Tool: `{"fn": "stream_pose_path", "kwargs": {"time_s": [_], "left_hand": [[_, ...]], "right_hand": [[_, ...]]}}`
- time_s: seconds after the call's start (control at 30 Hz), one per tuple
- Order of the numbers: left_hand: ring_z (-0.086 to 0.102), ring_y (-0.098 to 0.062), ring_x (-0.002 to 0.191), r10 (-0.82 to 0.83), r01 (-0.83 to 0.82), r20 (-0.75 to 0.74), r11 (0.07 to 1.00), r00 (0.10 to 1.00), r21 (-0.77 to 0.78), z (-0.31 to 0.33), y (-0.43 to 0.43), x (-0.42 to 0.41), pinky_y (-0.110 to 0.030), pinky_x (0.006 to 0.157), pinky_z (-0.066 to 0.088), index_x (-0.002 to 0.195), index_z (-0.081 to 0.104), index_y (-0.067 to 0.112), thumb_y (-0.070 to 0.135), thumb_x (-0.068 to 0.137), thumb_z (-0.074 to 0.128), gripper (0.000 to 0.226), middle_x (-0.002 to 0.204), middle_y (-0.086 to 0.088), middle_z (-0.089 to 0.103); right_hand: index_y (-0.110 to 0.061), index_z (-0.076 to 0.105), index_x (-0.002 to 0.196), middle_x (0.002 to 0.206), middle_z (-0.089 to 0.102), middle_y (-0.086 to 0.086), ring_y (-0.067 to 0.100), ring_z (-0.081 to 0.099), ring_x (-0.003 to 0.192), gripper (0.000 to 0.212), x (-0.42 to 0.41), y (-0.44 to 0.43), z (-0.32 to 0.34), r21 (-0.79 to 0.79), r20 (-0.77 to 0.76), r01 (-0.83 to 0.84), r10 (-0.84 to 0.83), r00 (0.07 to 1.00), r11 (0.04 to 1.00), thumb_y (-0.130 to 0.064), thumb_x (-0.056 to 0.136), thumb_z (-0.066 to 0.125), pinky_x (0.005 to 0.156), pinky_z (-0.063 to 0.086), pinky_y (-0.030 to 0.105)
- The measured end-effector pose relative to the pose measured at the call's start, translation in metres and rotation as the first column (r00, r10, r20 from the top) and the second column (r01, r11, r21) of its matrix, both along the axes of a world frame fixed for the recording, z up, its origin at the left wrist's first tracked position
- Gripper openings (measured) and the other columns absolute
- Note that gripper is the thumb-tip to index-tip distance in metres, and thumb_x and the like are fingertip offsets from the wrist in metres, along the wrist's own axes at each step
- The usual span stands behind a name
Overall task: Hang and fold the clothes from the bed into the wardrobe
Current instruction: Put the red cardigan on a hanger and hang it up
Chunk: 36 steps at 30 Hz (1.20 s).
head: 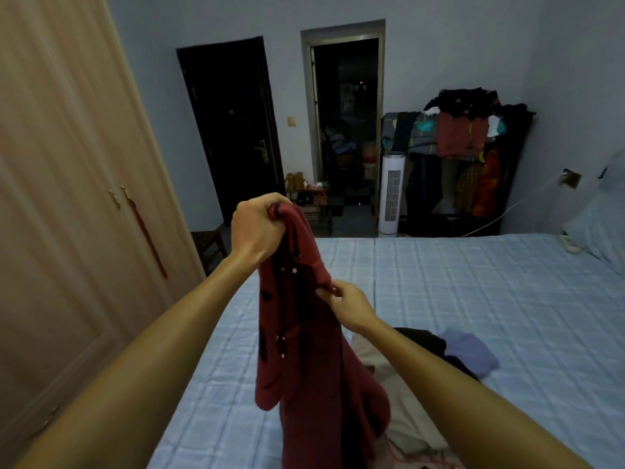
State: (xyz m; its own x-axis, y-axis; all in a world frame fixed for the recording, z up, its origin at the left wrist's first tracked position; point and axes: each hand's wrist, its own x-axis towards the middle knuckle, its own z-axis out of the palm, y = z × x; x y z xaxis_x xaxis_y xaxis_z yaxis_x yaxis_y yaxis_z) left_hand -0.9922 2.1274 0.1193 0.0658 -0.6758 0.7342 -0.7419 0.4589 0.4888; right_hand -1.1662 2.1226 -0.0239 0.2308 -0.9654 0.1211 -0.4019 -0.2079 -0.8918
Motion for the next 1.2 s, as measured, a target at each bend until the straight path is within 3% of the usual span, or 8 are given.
{"fn": "stream_pose_path", "kwargs": {"time_s": [0.13,0.27,0.33,0.43,0.57,0.7,0.97,1.2], "left_hand": [[0.066,-0.011,0.07,0.1,-0.1,-0.021,0.995,0.995,-0.016,0.003,0.01,0.037,-0.022,0.063,0.049,0.08,0.073,0.025,0.002,0.071,0.057,0.029,0.075,0.007,0.07],[0.067,-0.025,0.081,0.347,-0.395,0.19,0.832,0.919,0.39,-0.016,0.013,0.093,-0.036,0.069,0.054,0.09,0.07,0.029,0.027,0.07,0.066,0.021,0.083,-0.001,0.07],[0.061,-0.027,0.103,0.233,-0.408,0.376,0.764,0.897,0.5,-0.032,0.014,0.103,-0.041,0.084,0.052,0.125,0.052,0.036,0.053,0.059,0.069,0.071,0.112,-0.005,0.063],[0.042,-0.024,0.123,-0.111,-0.096,0.347,0.844,0.931,0.527,-0.045,0.018,0.065,-0.044,0.102,0.04,0.147,0.012,0.04,0.068,0.051,0.07,0.116,0.133,-0.005,0.039],[0.055,-0.002,0.109,-0.205,0.268,-0.179,0.823,0.962,0.501,-0.065,0.028,0.023,-0.018,0.088,0.047,0.134,0.034,0.029,0.029,0.065,0.085,0.085,0.121,0.008,0.056],[0.06,-0.016,0.07,-0.051,0.018,0.043,0.821,0.998,0.57,-0.081,0.019,0.063,-0.037,0.067,0.051,0.084,0.067,0.013,0.026,0.083,0.064,0.014,0.076,-0.008,0.068],[0.059,-0.005,0.043,0.152,0.143,-0.302,0.631,0.941,0.763,-0.143,0.025,0.06,-0.018,0.041,0.048,0.081,0.069,0.01,0.01,0.092,0.051,0.022,0.057,0.003,0.066],[0.037,-0.006,0.022,0.518,0.323,-0.535,0.447,0.667,0.834,-0.192,0.002,0.053,-0.008,0.029,0.023,0.072,0.054,0.017,0.023,0.089,0.047,0.019,0.035,0.007,0.051]], "right_hand": [[-0.021,0.072,0.094,0.087,0.068,0.001,0.015,0.06,0.081,0.023,0.015,-0.006,0.007,-0.008,0.093,0.085,-0.084,0.992,0.996,-0.023,0.097,0.049,0.067,0.043,0.025],[-0.014,0.069,0.108,0.102,0.07,0.007,0.024,0.062,0.095,0.028,0.012,-0.024,0.045,-0.163,0.082,0.282,-0.271,0.959,0.945,-0.018,0.098,0.043,0.08,0.048,0.034],[-0.021,0.069,0.1,0.095,0.069,-0.002,0.019,0.062,0.091,0.025,0.016,-0.026,0.069,-0.289,0.057,0.233,-0.226,0.972,0.928,-0.021,0.097,0.045,0.074,0.044,0.029],[-0.028,0.071,0.097,0.097,0.071,-0.009,0.012,0.063,0.09,0.022,0.045,-0.016,0.097,-0.432,-0.078,0.039,-0.08,0.994,0.901,-0.024,0.093,0.05,0.076,0.049,0.029],[-0.029,0.073,0.095,0.093,0.073,-0.009,0.009,0.065,0.086,0.018,0.071,-0.007,0.108,-0.439,-0.123,-0.031,-0.025,0.992,0.898,-0.026,0.088,0.056,0.077,0.054,0.033],[-0.026,0.072,0.1,0.098,0.069,-0.012,0.005,0.062,0.087,0.019,0.047,-0.005,0.094,-0.36,-0.222,-0.094,0.013,0.975,0.928,-0.036,0.083,0.069,0.077,0.051,0.025],[-0.021,0.072,0.098,0.091,0.071,-0.003,0.01,0.063,0.085,0.028,0.016,0.001,-0.017,-0.012,-0.353,-0.13,0.117,0.928,0.991,-0.045,0.087,0.062,0.076,0.048,0.026],[-0.015,0.073,0.085,0.09,0.073,0.003,0.016,0.064,0.084,0.023,-0.045,0.006,-0.145,0.286,-0.442,0.062,0.074,0.894,0.956,-0.03,0.091,0.057,0.077,0.048,0.03]]}}
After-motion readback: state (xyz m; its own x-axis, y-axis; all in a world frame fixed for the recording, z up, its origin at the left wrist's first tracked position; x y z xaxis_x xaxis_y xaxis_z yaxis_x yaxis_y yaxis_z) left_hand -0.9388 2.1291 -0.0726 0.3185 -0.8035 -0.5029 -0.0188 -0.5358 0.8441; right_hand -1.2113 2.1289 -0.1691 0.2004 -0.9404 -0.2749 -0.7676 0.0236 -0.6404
